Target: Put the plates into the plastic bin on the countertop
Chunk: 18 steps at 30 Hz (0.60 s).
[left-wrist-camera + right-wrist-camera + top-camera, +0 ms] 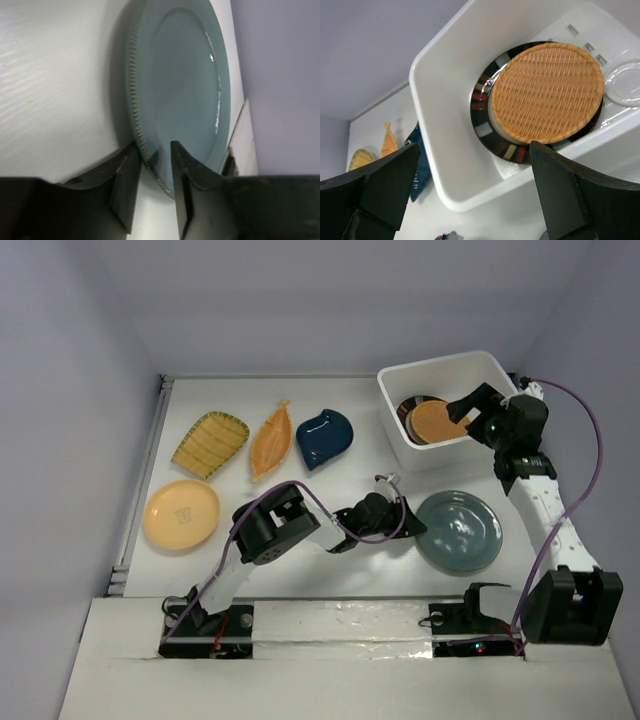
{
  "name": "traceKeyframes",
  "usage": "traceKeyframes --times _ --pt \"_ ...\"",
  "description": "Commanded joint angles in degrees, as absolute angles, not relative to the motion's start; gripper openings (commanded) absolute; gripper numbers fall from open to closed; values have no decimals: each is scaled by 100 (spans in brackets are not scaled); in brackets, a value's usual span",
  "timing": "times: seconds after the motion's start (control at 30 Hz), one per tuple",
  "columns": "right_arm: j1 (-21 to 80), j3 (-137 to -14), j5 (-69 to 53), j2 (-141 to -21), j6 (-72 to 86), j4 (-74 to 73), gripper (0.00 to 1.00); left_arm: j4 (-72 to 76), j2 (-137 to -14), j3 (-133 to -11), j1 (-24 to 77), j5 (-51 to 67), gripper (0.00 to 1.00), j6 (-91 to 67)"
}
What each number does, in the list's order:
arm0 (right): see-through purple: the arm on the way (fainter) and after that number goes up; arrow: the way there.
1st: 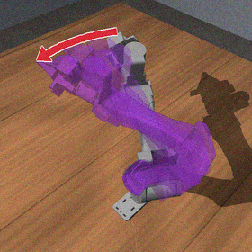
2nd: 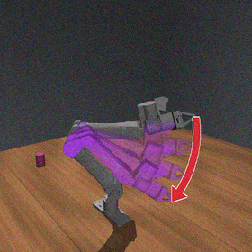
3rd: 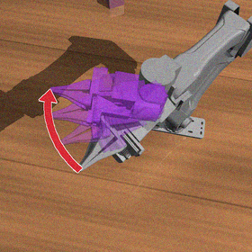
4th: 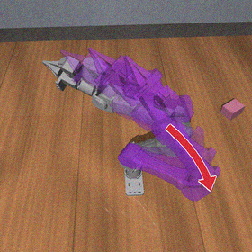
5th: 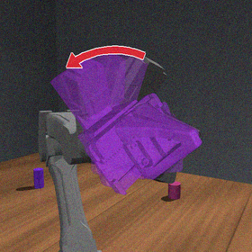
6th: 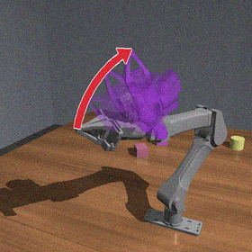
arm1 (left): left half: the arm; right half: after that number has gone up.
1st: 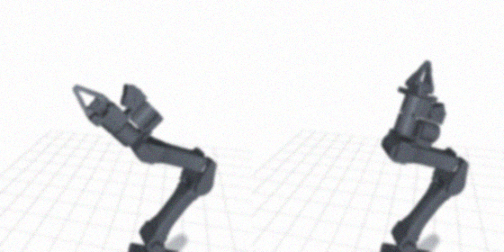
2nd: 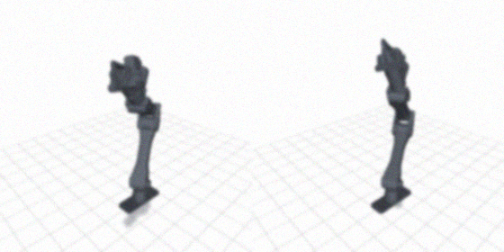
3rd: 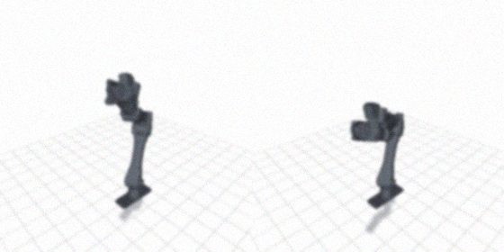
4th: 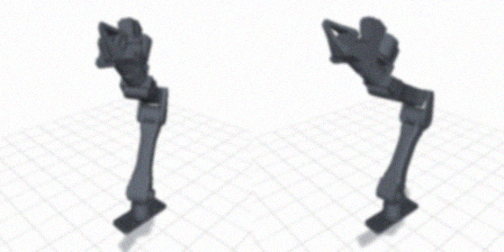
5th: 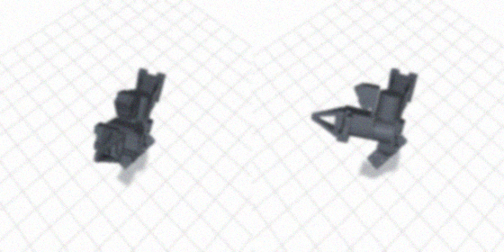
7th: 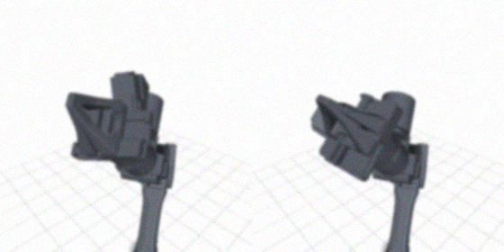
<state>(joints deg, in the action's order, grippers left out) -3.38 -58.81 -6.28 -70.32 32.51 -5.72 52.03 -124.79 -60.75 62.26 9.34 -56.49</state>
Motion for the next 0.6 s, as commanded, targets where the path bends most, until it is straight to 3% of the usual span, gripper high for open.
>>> traceKeyframes --times 0.0,0.07,0.1,0.17,0.3,0.37,0.5,0.57 --pt "-352 -5608 -1106 -6410 3392 -62 96 5159 -12753 -5906 6258 651 27 -5897" --pt "-352 -5302 -1239 -6154 3480 104 95 5203 -12823 -5924 6258 581 18 -5985" --pt "-352 -5187 -1309 -6031 3524 192 95 5281 -12832 -5915 6258 554 7 -6003" --pt "-352 -4836 -1494 -5661 3647 272 94 5352 -12789 -5889 6258 467 0 -6029" --pt "-352 -4204 -1757 -5099 3691 457 98 5982 -12508 -5373 6066 439 0 -6143" --pt "-220 -3878 -2020 -4818 3674 571 92 6388 -12105 -4959 5925 509 0 -6231" --pt "105 -3034 -2714 -4422 3726 1071 11 7678 -11164 -3336 5389 782 0 -6460" --pt "333 -2629 -2856 -4220 3902 1203 4 7892 -10533 -2824 5063 940 0 -6486"
